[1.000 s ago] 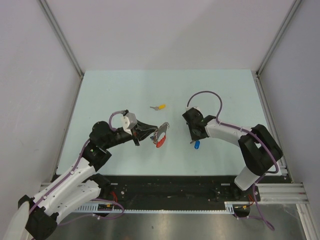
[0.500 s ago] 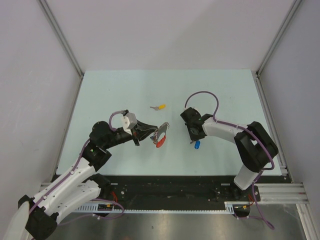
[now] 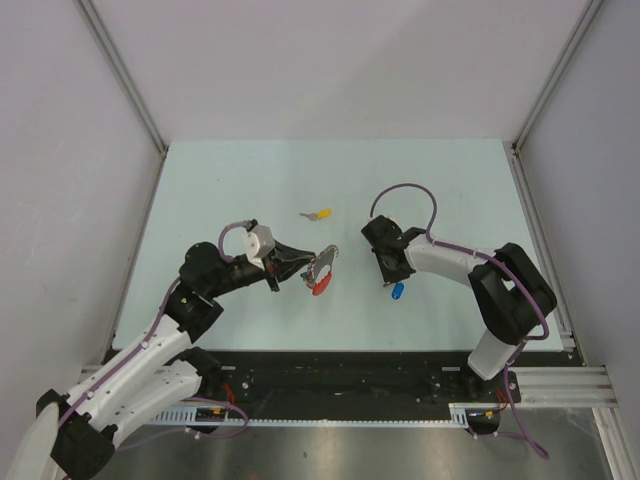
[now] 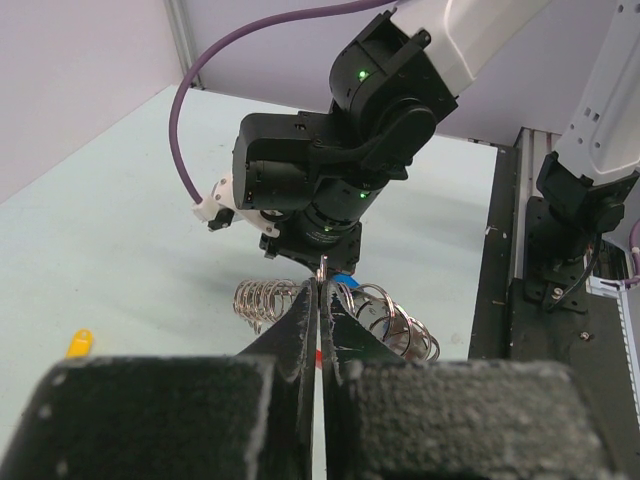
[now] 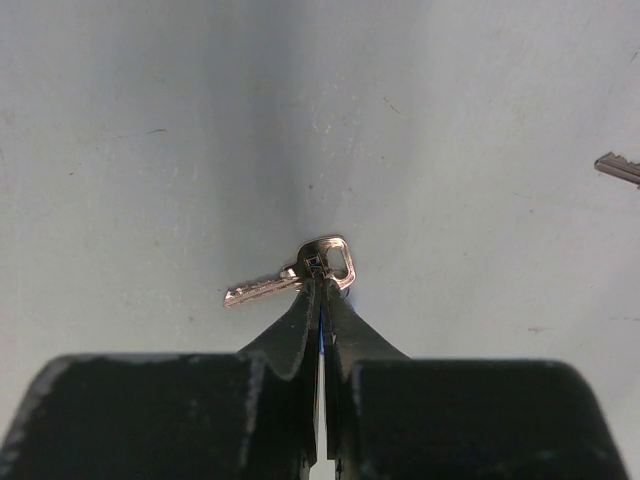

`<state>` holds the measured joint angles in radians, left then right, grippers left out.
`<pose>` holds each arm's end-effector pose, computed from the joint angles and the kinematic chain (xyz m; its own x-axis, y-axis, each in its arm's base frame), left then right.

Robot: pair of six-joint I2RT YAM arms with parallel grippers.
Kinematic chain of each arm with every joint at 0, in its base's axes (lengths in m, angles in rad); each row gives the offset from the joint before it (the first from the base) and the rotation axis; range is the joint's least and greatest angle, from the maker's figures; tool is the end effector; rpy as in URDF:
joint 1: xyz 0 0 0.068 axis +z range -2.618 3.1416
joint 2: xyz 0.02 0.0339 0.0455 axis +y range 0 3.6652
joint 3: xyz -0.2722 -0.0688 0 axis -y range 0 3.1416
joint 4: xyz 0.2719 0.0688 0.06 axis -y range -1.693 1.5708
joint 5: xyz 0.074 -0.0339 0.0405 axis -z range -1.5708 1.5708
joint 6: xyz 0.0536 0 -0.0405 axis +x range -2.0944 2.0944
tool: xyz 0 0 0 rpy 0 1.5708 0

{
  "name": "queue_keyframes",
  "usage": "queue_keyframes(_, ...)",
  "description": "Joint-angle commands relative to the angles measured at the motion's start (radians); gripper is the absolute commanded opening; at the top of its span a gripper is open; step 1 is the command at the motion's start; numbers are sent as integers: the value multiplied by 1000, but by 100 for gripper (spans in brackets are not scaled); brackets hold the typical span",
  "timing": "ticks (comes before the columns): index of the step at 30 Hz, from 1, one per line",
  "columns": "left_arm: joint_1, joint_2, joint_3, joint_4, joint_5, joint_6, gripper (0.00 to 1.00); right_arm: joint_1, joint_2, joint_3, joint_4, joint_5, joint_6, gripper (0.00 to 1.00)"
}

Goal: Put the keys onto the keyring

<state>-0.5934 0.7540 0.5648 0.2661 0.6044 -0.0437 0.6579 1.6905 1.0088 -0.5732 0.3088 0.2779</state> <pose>0.1634 -0.1470 0.3167 0.0230 -0.0589 -0.9980 0.9317 0.3631 0.0001 0.2792 0.1952 0.1401 -0.8626 -0.3363 -0.3780 -0.2820 0.9399 -0.1926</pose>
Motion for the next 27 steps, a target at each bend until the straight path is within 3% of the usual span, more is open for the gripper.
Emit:
queue_keyframes(1,3,2,27,25,-6,24,0,3,-55,47,4,13,-12,0)
queue_keyframes(6,3,7,29,22,-6,25,0,0,-155,43,110,-2,-37,0)
queue_keyframes(13,3,27,30,18,-11,30,0,6,-247,-36,324,-184,-103,0)
queue_keyframes(22,7,30,32,9,-29,41,0,-14,-299,-329,965,-483,-114,0)
queue_keyframes(27,9,25,27,16,-37,41,0,-17,-285,-462,1099,-514,-85,0)
